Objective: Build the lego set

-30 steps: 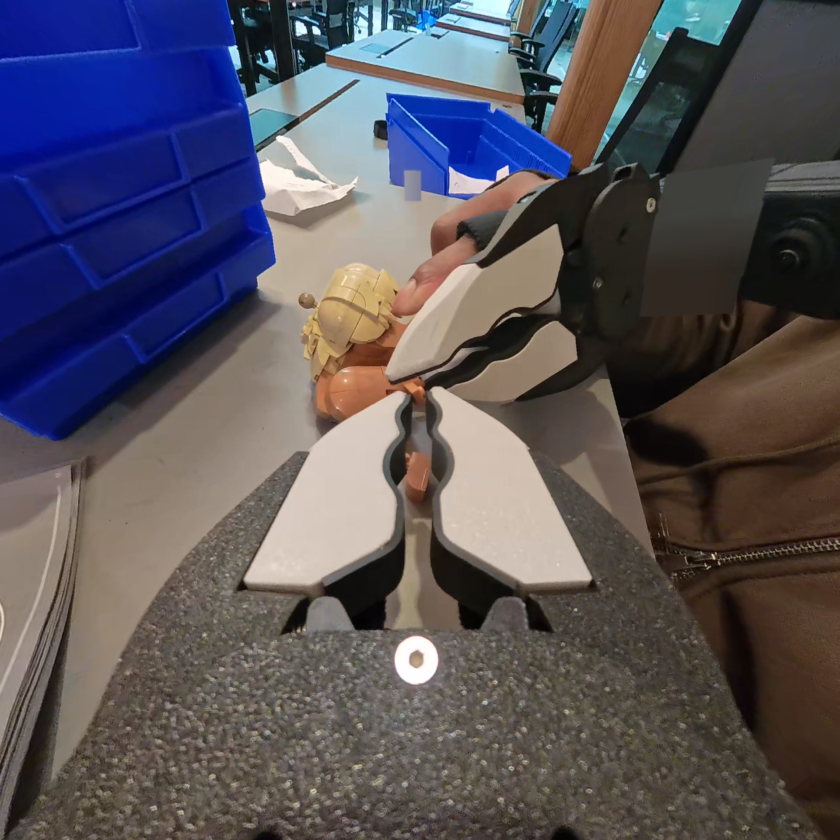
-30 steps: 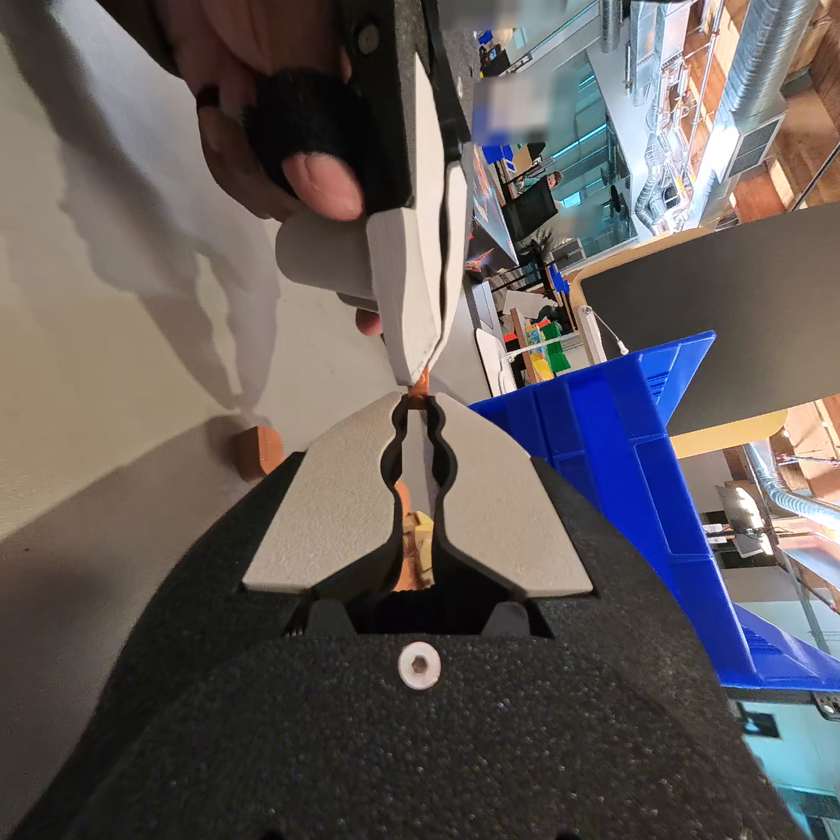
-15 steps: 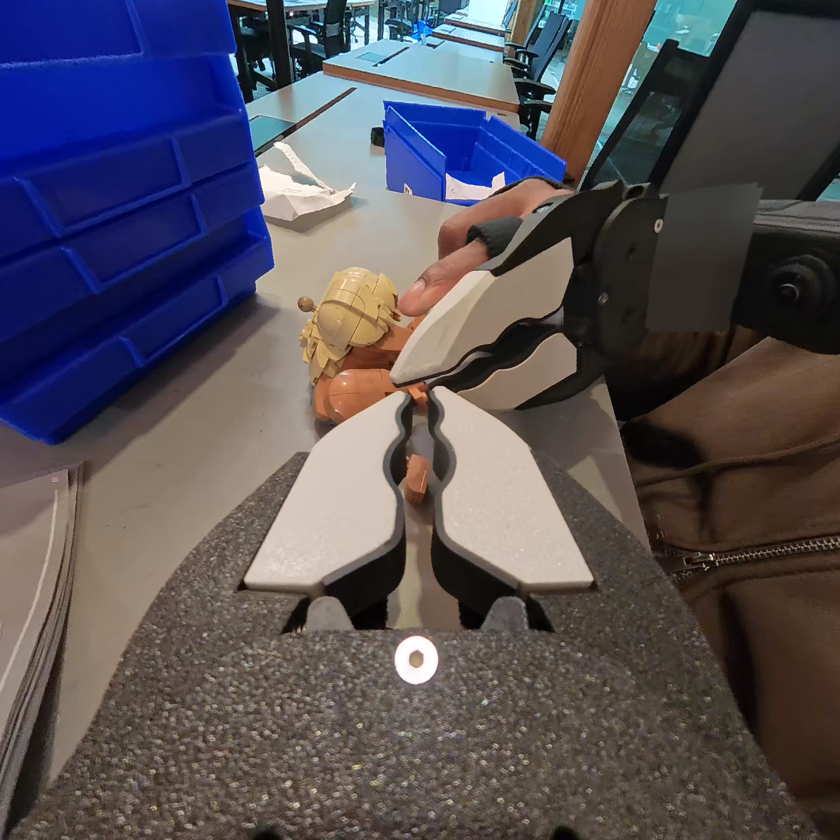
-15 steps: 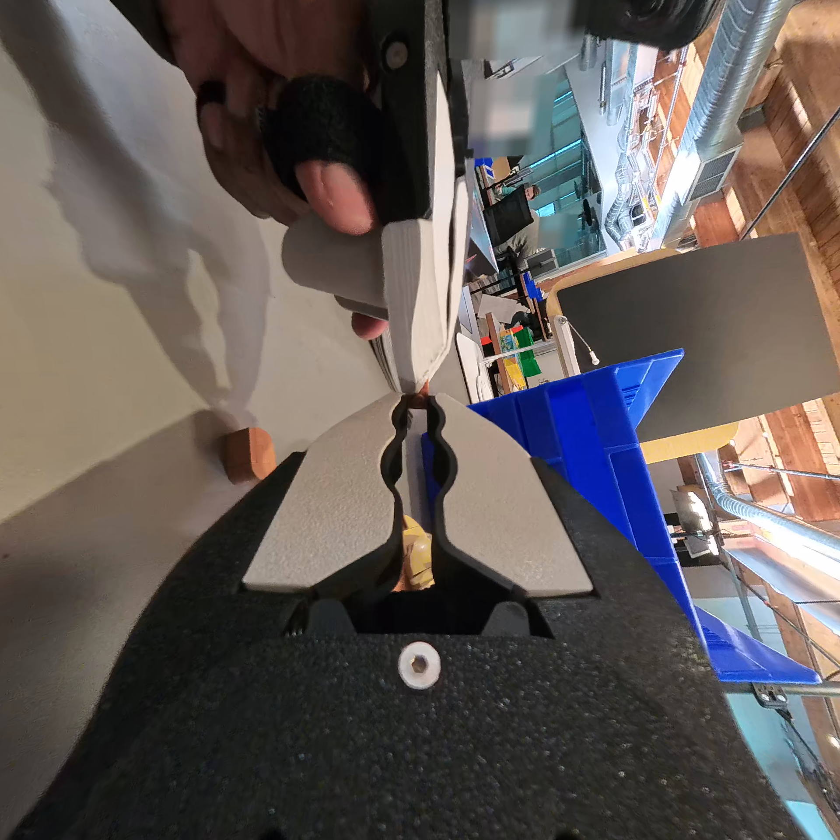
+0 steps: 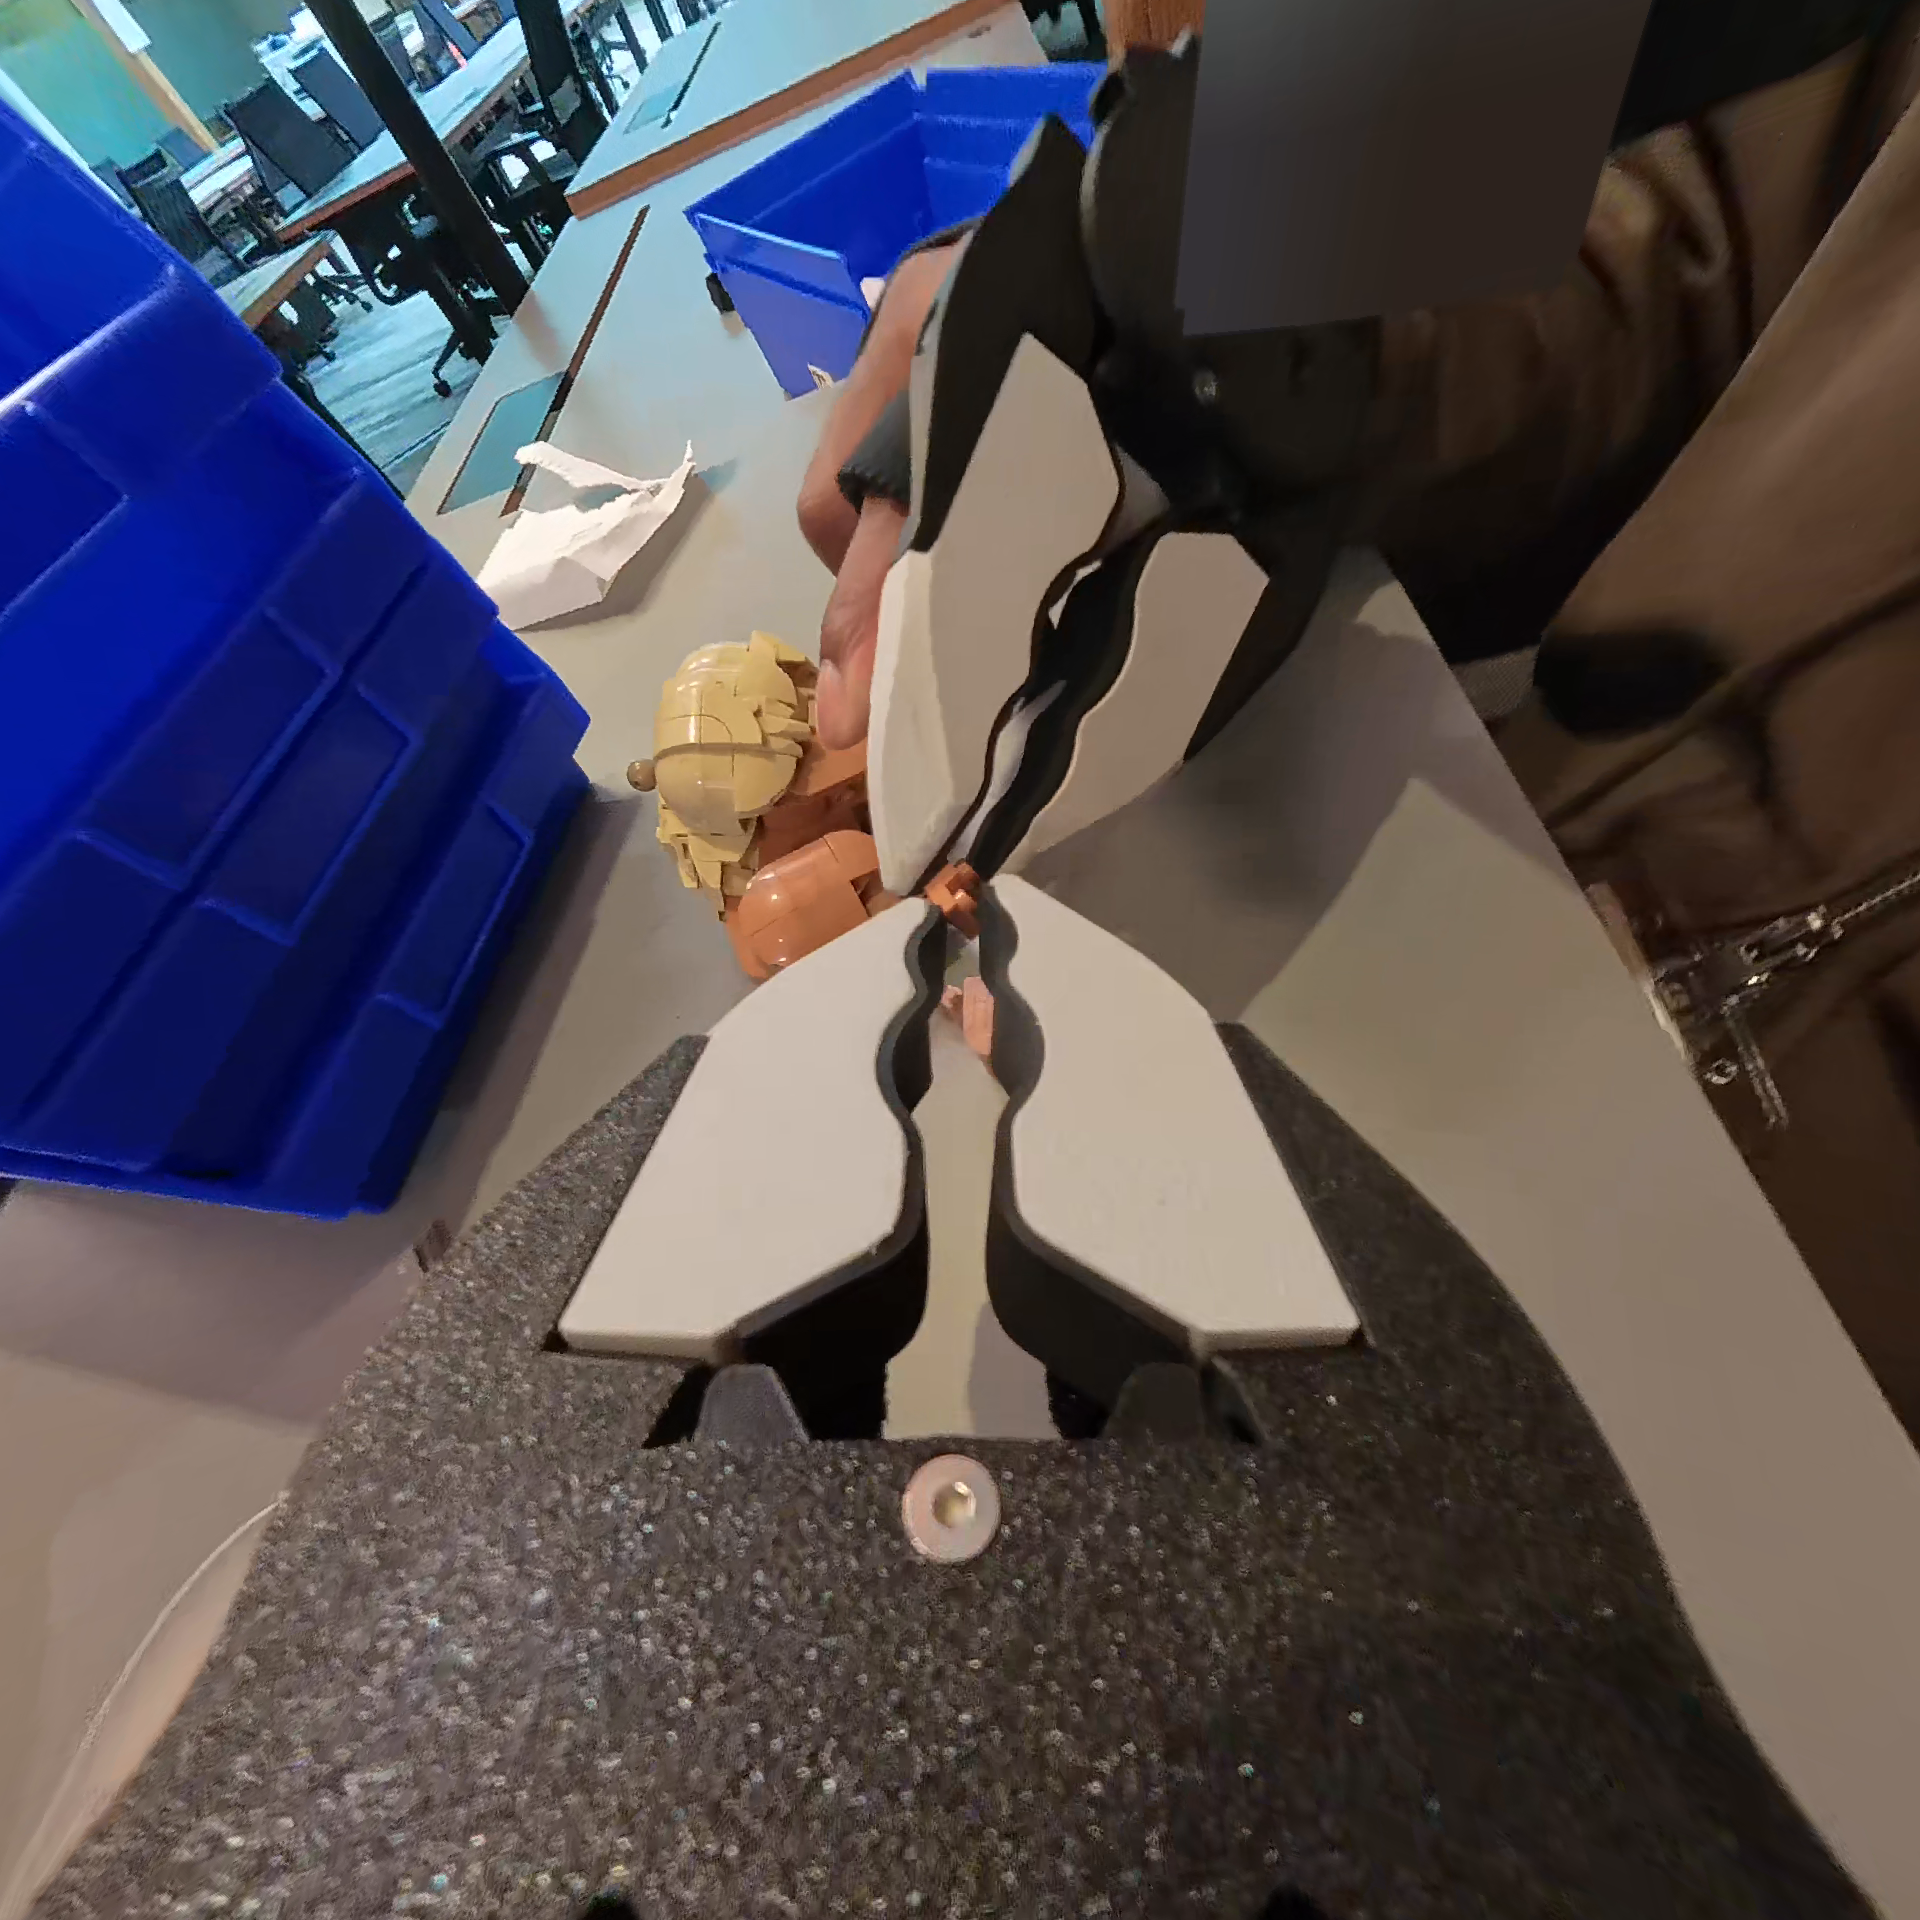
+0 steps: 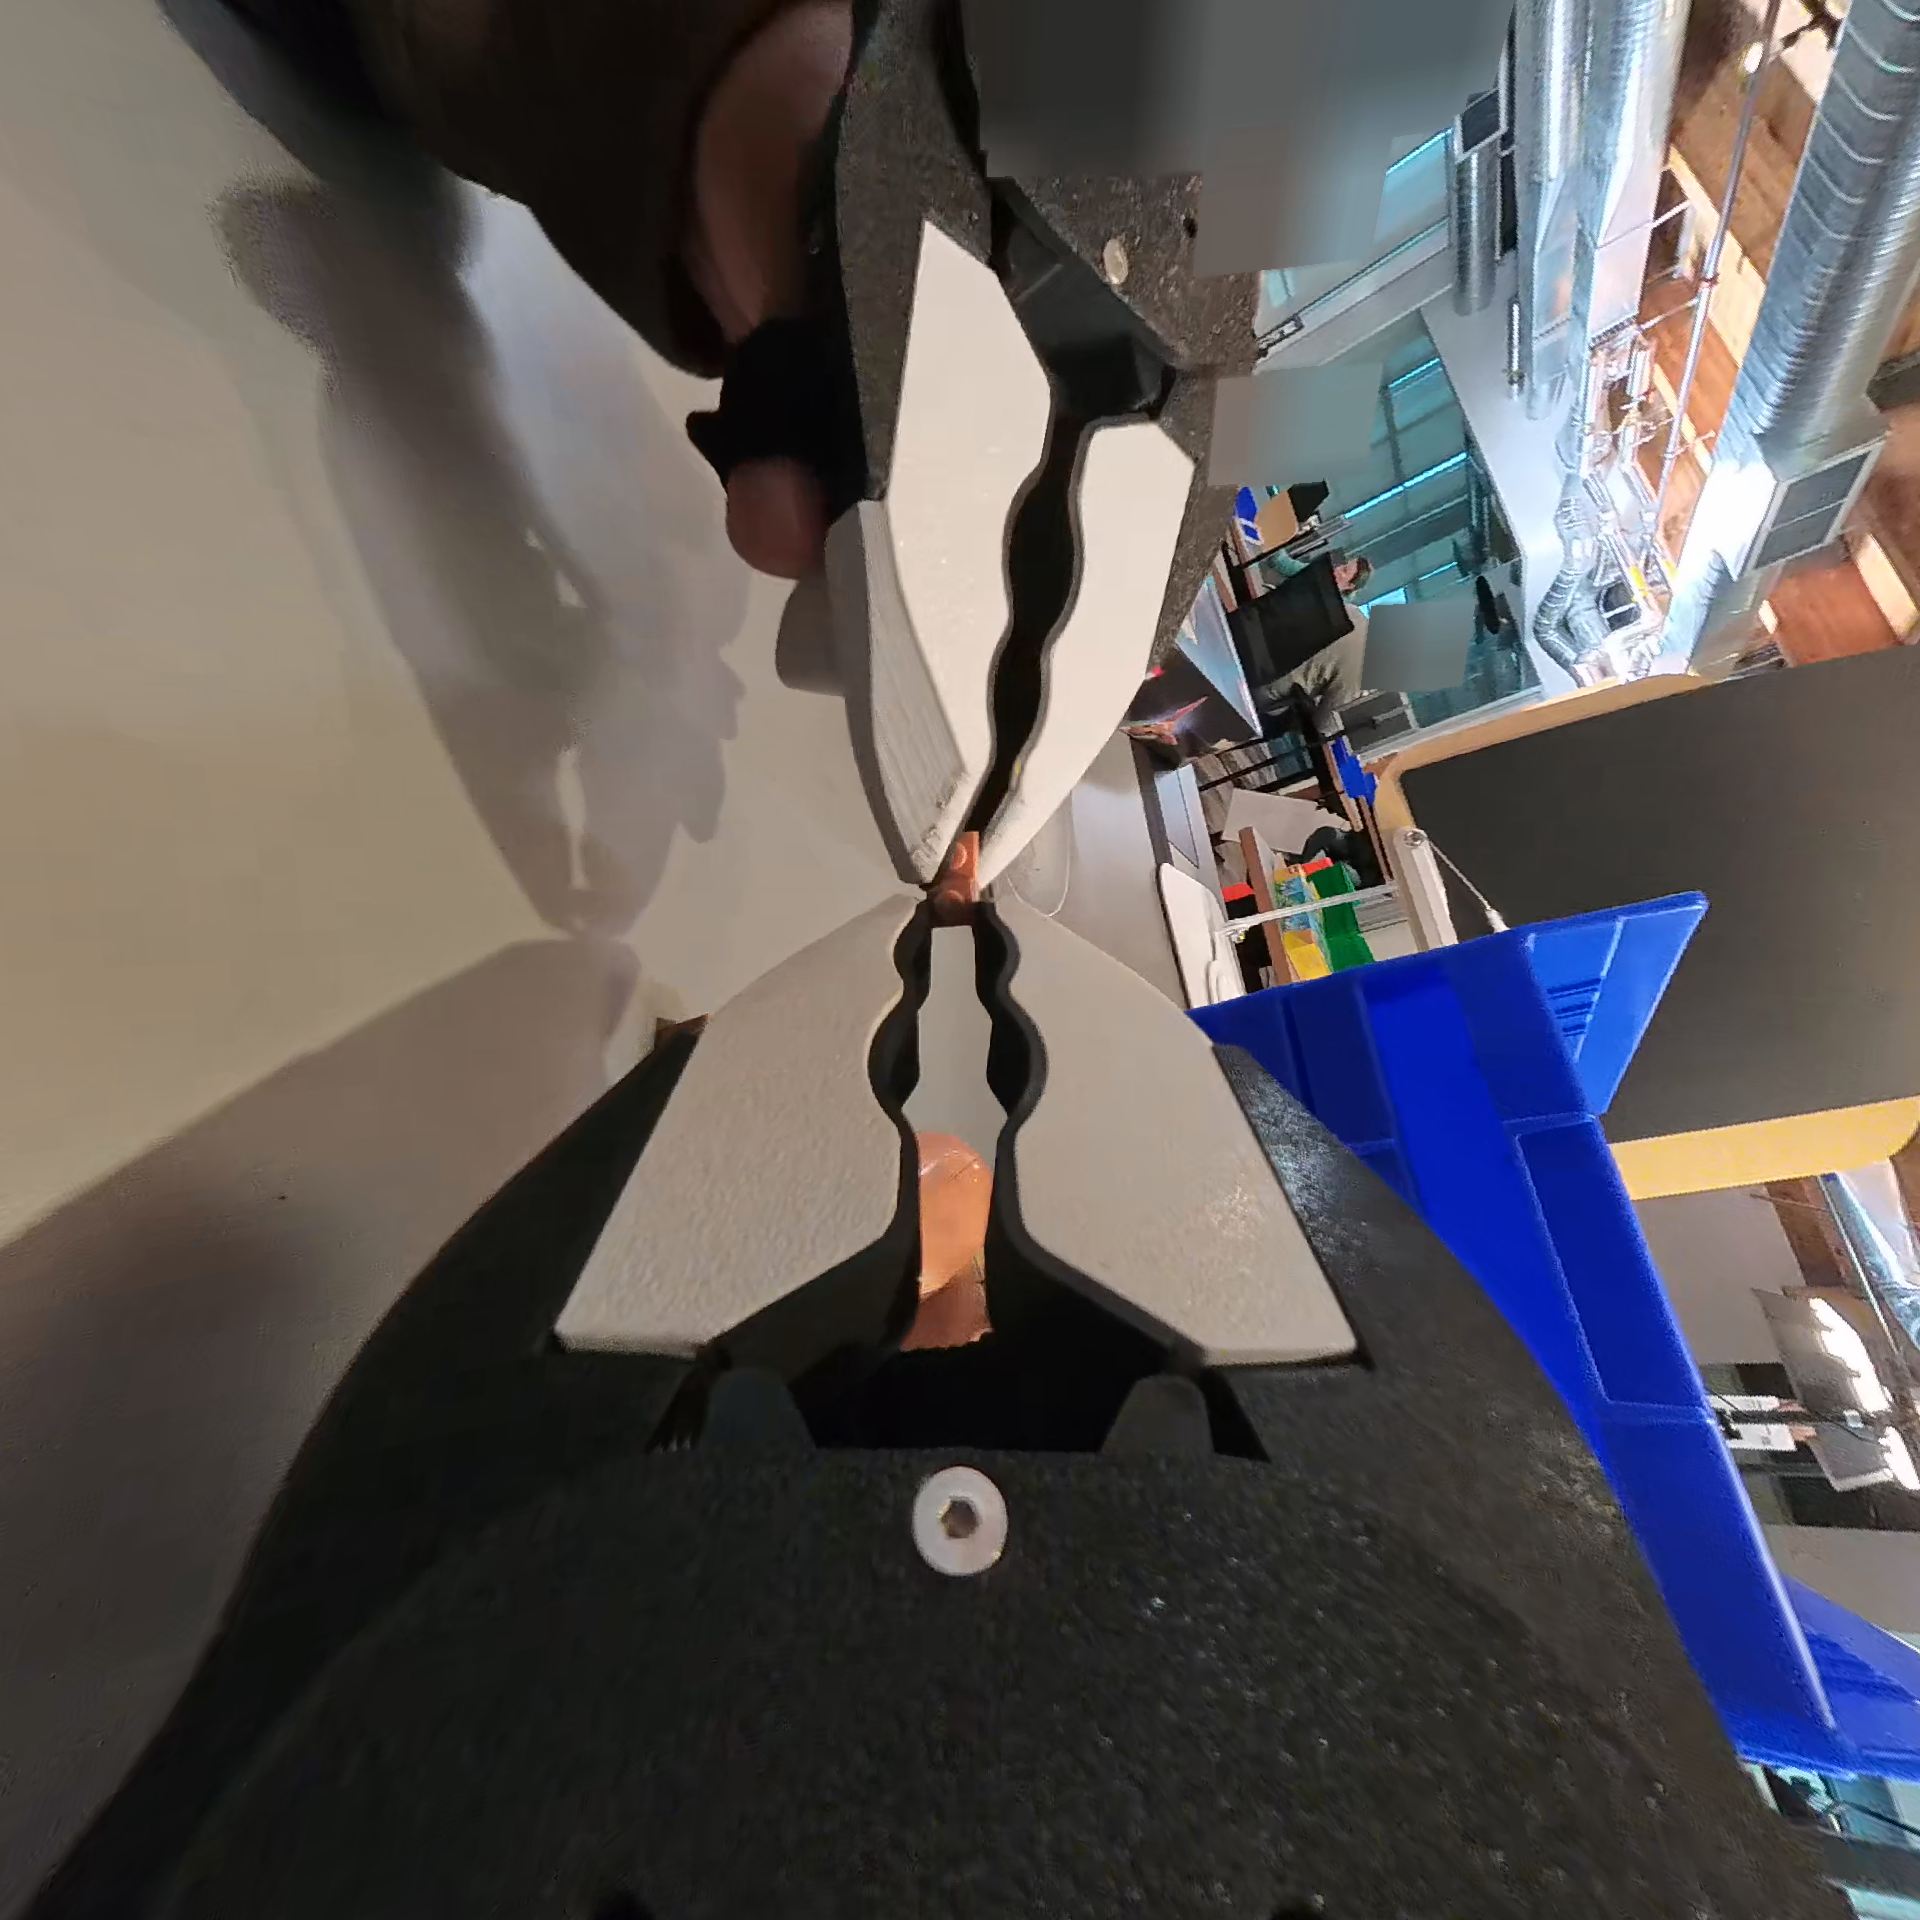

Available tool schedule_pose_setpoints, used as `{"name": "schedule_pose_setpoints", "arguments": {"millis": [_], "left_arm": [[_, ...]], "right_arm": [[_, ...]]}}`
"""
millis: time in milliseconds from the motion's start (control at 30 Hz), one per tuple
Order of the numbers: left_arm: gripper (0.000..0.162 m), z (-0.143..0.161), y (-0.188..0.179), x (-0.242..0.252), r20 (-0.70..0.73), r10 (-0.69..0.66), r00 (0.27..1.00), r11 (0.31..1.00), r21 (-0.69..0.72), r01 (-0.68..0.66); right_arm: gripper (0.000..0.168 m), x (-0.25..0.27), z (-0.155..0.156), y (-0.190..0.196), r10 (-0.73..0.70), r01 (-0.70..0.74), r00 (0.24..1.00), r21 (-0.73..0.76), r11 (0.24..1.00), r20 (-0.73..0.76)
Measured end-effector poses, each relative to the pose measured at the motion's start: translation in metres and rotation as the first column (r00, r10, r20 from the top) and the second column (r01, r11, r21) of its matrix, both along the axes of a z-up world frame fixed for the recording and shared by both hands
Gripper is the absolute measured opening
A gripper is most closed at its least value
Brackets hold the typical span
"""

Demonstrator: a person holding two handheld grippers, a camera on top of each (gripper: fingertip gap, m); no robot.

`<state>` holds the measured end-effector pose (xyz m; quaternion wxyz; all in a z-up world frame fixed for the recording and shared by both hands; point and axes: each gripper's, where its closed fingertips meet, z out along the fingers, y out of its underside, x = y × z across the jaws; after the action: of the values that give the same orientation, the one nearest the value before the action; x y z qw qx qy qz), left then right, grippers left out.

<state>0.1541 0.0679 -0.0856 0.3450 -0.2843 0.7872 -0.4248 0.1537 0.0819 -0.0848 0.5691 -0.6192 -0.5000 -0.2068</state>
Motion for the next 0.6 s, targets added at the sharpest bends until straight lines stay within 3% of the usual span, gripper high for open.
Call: {"name": "schedule_pose_setpoints", "arguments": {"millis": [267,500,600], "left_arm": [[0.007,-0.010,0.001,-0.001,0.031,-0.004,0.999,0.982,0.191,-0.002],[0.007,-0.017,0.003,0.000,0.098,-0.023,0.995,0.922,0.386,-0.017],[0.007,-0.018,0.003,0.001,0.109,-0.024,0.994,0.912,0.409,-0.023]], "right_arm": [[0.008,0.001,-0.010,-0.001,0.004,-0.003,1.000,-0.046,0.999,0.031],[0.008,0.002,-0.017,-0.002,0.004,0.001,0.997,-0.064,0.998,0.074],[0.008,0.003,-0.017,-0.002,0.006,-0.001,0.996,-0.053,0.999,0.092]]}}
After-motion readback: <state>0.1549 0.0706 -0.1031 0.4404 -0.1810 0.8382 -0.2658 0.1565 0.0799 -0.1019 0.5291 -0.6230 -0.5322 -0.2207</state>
